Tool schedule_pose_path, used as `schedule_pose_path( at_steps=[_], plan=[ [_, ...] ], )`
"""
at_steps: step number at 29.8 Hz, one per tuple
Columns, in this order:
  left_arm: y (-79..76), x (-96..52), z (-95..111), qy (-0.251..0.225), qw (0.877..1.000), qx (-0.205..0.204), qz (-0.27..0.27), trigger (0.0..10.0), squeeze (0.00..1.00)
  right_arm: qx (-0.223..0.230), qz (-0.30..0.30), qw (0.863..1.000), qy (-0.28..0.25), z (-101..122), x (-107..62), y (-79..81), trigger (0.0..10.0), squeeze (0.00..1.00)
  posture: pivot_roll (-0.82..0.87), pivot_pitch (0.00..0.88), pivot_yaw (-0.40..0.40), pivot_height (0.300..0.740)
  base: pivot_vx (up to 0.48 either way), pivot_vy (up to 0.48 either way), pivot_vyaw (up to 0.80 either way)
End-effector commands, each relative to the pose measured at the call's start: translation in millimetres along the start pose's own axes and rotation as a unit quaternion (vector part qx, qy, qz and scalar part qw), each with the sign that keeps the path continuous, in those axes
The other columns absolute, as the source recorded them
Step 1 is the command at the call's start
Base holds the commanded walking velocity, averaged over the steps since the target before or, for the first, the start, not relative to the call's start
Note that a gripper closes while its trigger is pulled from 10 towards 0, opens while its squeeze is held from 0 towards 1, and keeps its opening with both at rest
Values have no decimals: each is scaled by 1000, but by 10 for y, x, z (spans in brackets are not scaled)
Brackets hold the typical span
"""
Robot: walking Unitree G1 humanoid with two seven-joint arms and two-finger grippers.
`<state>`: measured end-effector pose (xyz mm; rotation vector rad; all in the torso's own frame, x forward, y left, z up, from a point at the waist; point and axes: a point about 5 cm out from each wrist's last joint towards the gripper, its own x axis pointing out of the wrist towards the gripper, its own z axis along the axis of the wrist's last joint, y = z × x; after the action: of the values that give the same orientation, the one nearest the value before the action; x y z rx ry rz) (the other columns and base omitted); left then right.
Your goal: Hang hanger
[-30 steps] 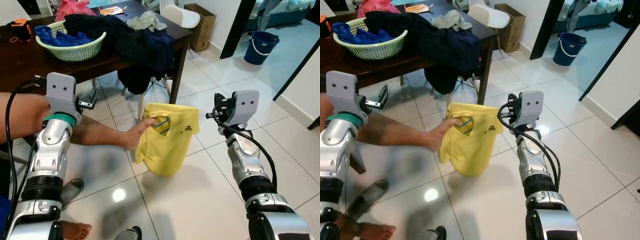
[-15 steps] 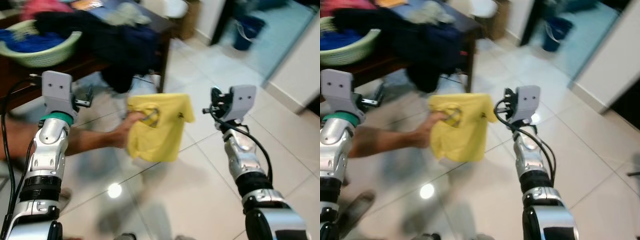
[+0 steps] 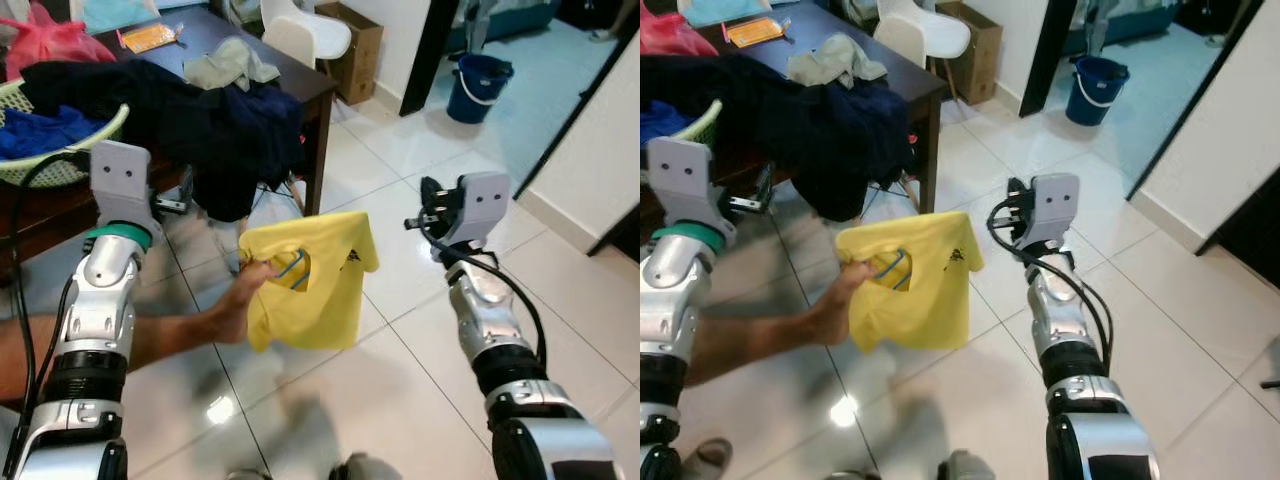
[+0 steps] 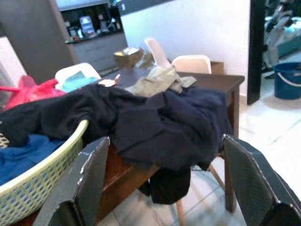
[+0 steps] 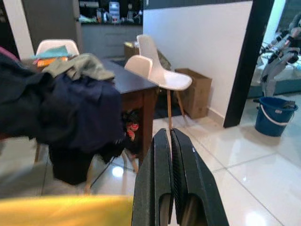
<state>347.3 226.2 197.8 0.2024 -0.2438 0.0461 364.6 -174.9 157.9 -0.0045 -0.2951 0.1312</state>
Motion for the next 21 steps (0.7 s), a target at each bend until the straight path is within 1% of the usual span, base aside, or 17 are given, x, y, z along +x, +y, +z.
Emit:
schedule_pose_path(
  at_steps=[1, 4, 6, 8, 10, 12, 15, 16, 17, 18, 19, 20, 21],
  plan=[
    [-29, -15, -17, 4, 1000, -4, -8, 10000, 0, 2, 0, 1000, 2, -11, -2, 4, 10000, 0, 64, 0, 14, 740, 0, 0, 0],
    [-52, -26, -12, 1, 1000, -8, -16, 10000, 0, 1, 4, 1000, 3, -16, -5, 19, 10000, 0, 67, 0, 10, 740, 0, 0, 0],
    [-88, -50, -7, -1, 1000, -13, -27, 10000, 0, 0, 18, 1000, 8, -39, -12, 58, 10000, 0, 70, 0, 6, 740, 0, 0, 0],
    [-88, -50, -7, -1, 1000, -13, -27, 10000, 0, 0, 18, 1000, 8, -39, -12, 58, 10000, 0, 70, 0, 6, 740, 0, 0, 0],
    [-89, -69, -10, 0, 999, -16, -31, 10000, 0, 0, 37, 999, 23, -99, -28, 114, 10000, 0, 79, 0, 0, 740, 0, 0, 0],
    [-89, -69, -10, 0, 999, -16, -31, 10000, 0, 0, 37, 999, 23, -99, -28, 114, 10000, 0, 79, 0, 0, 740, 0, 0, 0],
    [-21, -133, -89, 16, 999, -24, -31, 10000, 0, -3, 58, 996, 71, -289, -109, 167, 10000, 0, 93, 0, -9, 740, 0, 0, 0],
    [-21, -133, -89, 16, 999, -24, -31, 10000, 0, -3, 58, 996, 71, -289, -109, 167, 10000, 0, 93, 0, -9, 740, 0, 0, 0],
    [8, -171, -143, 26, 999, -19, -31, 10000, 0, 14, 61, 993, 95, -376, -156, 172, 10000, 0, 99, 0, -15, 740, 0, 0, 0],
    [28, -212, -193, 34, 999, -10, -32, 10000, 0, 59, 98, 983, 140, -519, -245, 241, 10000, 0, 100, 0, -15, 740, 0, 0, 0],
    [28, -212, -193, 34, 999, -10, -32, 10000, 0, 59, 98, 983, 140, -519, -245, 241, 10000, 0, 100, 0, -15, 740, 0, 0, 0],
    [39, -237, -222, 39, 999, -3, -32, 10000, 0, 95, 126, 973, 168, -608, -314, 297, 10000, 0, 100, 0, -15, 740, 0, 0, 0],
    [45, -254, -238, 41, 999, 1, -33, 10000, 0, 118, 144, 965, 183, -658, -358, 335, 10000, 0, 100, 0, -15, 740, 0, 0, 0]
  ],
)
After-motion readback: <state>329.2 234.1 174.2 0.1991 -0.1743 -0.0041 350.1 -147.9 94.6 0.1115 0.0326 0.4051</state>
